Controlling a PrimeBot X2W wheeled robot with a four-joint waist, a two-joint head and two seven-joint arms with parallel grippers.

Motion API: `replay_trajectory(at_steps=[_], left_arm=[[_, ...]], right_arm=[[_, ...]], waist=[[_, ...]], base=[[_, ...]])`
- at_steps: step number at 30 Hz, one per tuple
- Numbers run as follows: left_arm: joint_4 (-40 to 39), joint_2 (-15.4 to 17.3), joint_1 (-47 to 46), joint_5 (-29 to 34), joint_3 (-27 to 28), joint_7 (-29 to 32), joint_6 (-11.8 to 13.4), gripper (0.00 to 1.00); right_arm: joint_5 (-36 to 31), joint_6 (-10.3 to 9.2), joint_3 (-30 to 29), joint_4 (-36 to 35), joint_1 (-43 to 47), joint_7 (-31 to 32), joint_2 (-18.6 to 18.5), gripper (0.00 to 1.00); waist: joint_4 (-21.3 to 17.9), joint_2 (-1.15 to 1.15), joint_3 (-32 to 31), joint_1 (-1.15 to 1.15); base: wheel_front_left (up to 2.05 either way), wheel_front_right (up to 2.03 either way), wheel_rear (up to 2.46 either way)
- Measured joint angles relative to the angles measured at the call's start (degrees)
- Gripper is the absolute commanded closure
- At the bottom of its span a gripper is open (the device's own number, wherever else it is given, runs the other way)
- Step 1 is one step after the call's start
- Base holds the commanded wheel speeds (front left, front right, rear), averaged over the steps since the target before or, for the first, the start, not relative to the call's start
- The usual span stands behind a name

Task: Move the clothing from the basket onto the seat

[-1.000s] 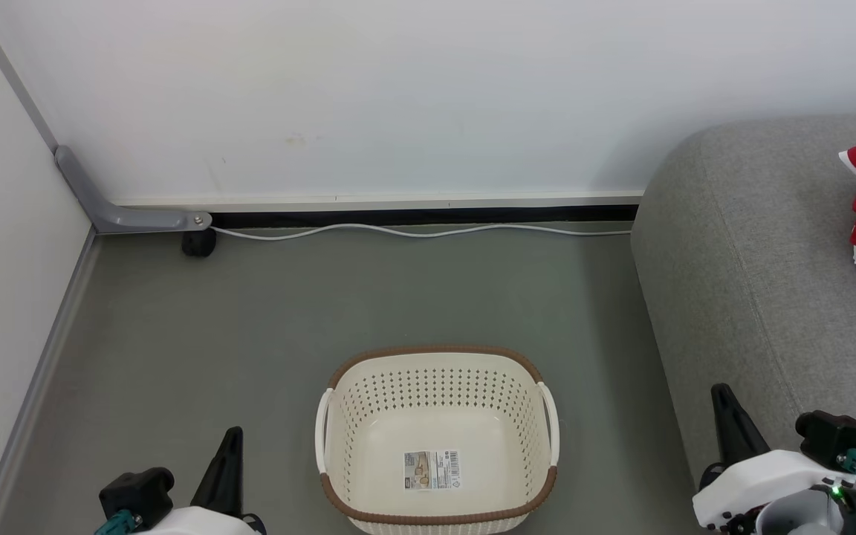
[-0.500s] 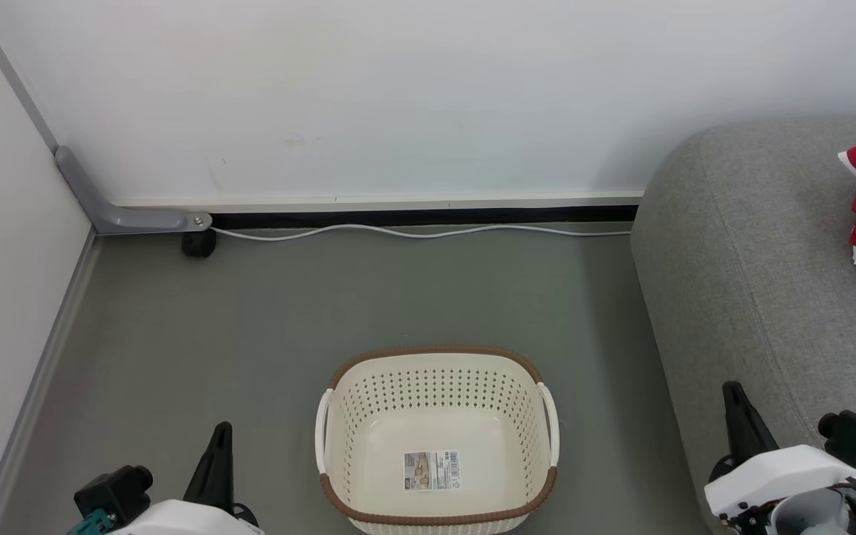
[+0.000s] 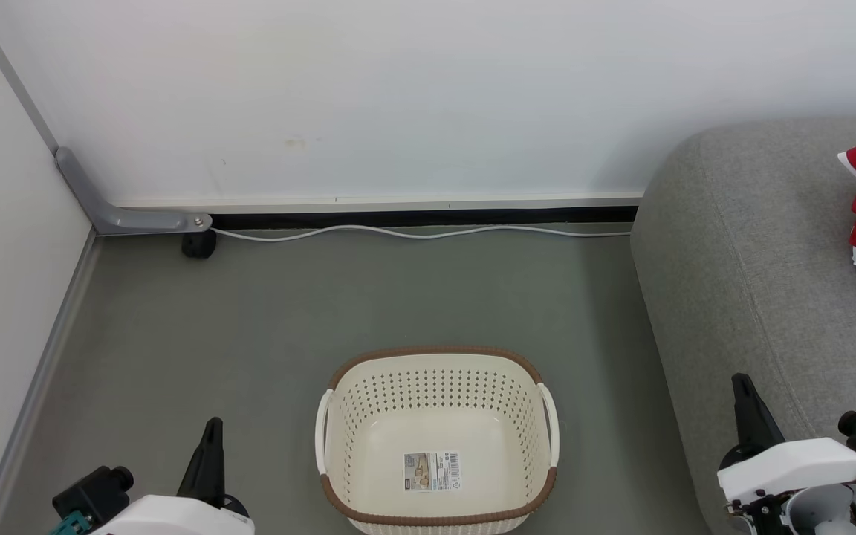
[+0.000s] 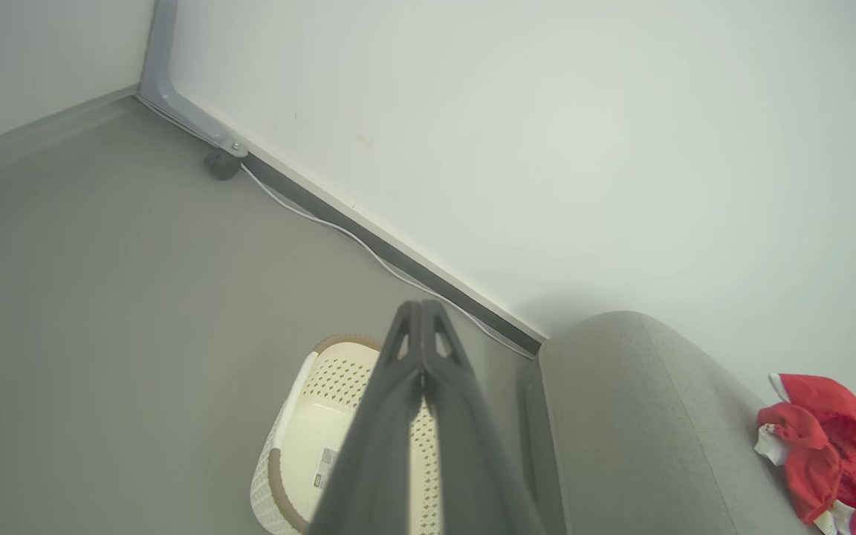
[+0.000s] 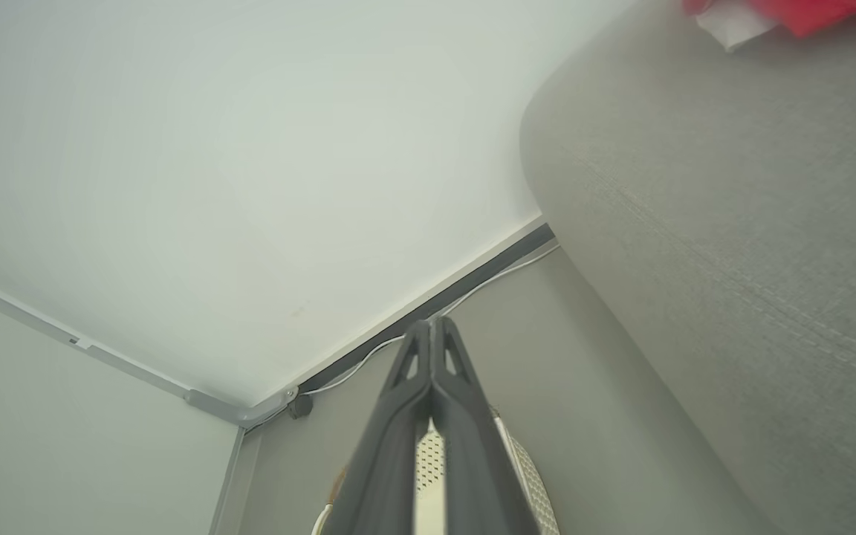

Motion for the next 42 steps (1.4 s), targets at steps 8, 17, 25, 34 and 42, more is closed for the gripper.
replay_trajectory(at_steps=[8,17,25,34,42], left_arm=[[-0.77,0.02,-0.03,-4.36,0.49,1.30,-0.01,1.00],[-1.60,0.04,-0.07,-9.67,1.08,2.65,-0.23,1.00],[-2.45,0.08,-0.13,-14.83,1.54,4.03,-0.24,1.00],[-3.33,0.10,-0.29,-20.80,2.16,5.63,-0.25,1.00],[-4.09,0.13,-0.74,-25.94,2.63,6.93,-0.43,1.00]], right_arm=[[4.30,-0.01,-0.87,-0.76,0.32,1.15,0.07,1.00],[9.68,-0.07,-1.63,-2.18,1.08,2.52,0.13,1.00],[14.59,-0.07,-2.33,-3.10,1.10,3.68,0.22,1.00],[20.61,-0.07,-3.34,-4.47,1.36,5.58,0.35,1.00],[25.64,-0.07,-3.94,-5.81,1.94,6.97,0.46,1.00]], waist=[[0.00,0.00,-0.04,0.00],[-0.01,0.00,-0.09,0.00],[-0.02,0.00,-0.13,0.00],[-0.02,0.00,-0.18,0.00],[-0.02,0.00,-0.23,0.00]], base=[[0.00,0.00,0.00],[0.00,0.00,0.00],[0.00,0.00,0.00],[0.00,0.00,0.00],[0.00,0.00,0.00]])
